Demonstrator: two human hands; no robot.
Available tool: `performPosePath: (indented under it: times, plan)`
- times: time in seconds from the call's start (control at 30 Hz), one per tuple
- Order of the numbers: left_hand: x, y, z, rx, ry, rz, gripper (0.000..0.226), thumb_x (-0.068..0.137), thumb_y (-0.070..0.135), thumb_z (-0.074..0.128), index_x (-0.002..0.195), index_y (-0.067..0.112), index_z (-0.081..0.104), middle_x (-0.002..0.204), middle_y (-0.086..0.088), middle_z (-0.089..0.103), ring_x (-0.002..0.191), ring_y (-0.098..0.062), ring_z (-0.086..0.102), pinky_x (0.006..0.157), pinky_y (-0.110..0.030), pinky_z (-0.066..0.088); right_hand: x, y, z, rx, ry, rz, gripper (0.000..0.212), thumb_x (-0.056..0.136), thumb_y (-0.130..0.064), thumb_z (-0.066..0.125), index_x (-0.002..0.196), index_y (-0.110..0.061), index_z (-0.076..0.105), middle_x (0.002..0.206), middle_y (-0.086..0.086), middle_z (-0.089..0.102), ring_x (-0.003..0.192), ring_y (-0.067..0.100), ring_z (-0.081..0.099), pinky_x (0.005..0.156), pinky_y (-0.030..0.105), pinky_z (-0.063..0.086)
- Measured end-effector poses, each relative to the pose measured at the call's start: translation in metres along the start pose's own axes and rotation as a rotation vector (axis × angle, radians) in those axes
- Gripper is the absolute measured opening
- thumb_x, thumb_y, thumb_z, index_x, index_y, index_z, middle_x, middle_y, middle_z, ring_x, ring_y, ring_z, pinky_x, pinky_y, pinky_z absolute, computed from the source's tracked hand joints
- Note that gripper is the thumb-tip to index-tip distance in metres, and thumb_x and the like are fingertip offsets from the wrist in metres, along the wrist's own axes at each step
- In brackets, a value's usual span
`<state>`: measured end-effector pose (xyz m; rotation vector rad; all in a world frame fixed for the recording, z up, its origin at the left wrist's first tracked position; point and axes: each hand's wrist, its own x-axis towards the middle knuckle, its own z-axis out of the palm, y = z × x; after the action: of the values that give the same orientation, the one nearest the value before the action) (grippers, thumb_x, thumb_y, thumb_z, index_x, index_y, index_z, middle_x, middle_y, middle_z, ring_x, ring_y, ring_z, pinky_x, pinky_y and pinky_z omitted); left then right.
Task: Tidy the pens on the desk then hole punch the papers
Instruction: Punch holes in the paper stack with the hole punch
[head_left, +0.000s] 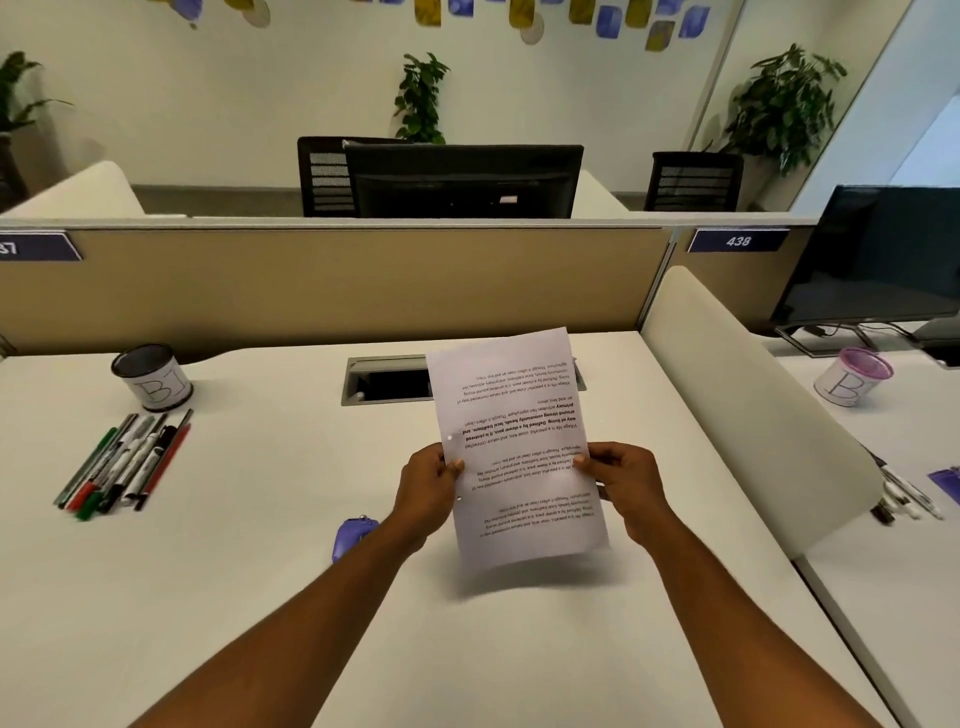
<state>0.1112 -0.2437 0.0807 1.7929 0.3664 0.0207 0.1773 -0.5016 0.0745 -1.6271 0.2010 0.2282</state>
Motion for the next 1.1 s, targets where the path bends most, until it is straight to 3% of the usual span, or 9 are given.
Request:
performPosePath:
  times: [0.1,0.23,0.33,0.53,0.77,1.1]
  plan:
    - [0.01,-0.002,0.003,0.007,0.016,-0.075,0.022,0.1,0.012,0.054,0.117,0.008,0.067,0.116,-0.007,0.072,0.1,-0.027,0.069,0.092,-0.049,0.057,0.005,0.004,-0.006,-0.018,-0.006,0.028,0.015,0.085,-0.006,0.08,0.1,-0.008,0.078,0.095,0.007,0.081,0.087,0.028,0.078,0.073,0.042,0.064]
    - [0.024,-0.007,0.016,0.006,0.055,-0.151,0.015,0.096,0.013,0.061,0.106,0.006,0.07,0.107,-0.009,0.073,0.093,-0.029,0.071,0.086,-0.05,0.06,0.014,0.01,-0.018,-0.008,0.0,0.072,0.014,0.081,-0.004,0.082,0.095,-0.006,0.078,0.093,0.008,0.081,0.082,0.025,0.079,0.065,0.03,0.063]
    - [0.034,-0.008,0.028,-0.039,0.085,-0.221,0.007,0.089,0.012,0.072,0.093,0.006,0.071,0.098,-0.011,0.075,0.083,-0.027,0.074,0.076,-0.046,0.063,0.025,0.015,-0.031,-0.014,0.028,0.117,0.018,0.078,-0.003,0.085,0.094,-0.004,0.078,0.091,0.008,0.081,0.081,0.025,0.079,0.064,0.03,0.063]
    - [0.064,-0.008,0.061,-0.097,0.102,-0.344,0.023,0.074,0.011,0.087,0.087,0.002,0.069,0.091,-0.014,0.075,0.077,-0.032,0.075,0.073,-0.047,0.064,0.054,0.025,-0.061,-0.045,0.121,0.169,0.023,0.07,-0.006,0.092,0.089,-0.008,0.078,0.085,0.006,0.081,0.074,0.024,0.079,0.058,0.027,0.061]
    - [0.094,-0.015,0.098,-0.02,0.129,-0.388,0.025,0.07,0.017,0.09,0.075,0.01,0.067,0.08,-0.008,0.074,0.065,-0.025,0.073,0.073,-0.045,0.064,0.088,0.042,-0.082,-0.157,0.17,0.211,0.023,0.068,-0.009,0.093,0.086,-0.011,0.081,0.084,0.005,0.081,0.076,0.027,0.079,0.08,0.046,0.065]
    - [0.124,-0.025,0.114,0.129,0.152,-0.407,0.03,0.067,0.02,0.091,0.074,0.016,0.062,0.074,-0.002,0.07,0.059,-0.024,0.072,0.068,-0.044,0.064,0.121,0.052,-0.081,-0.289,0.187,0.222,0.021,0.065,-0.013,0.095,0.079,-0.018,0.081,0.079,0.001,0.081,0.073,0.024,0.079,0.079,0.049,0.065]
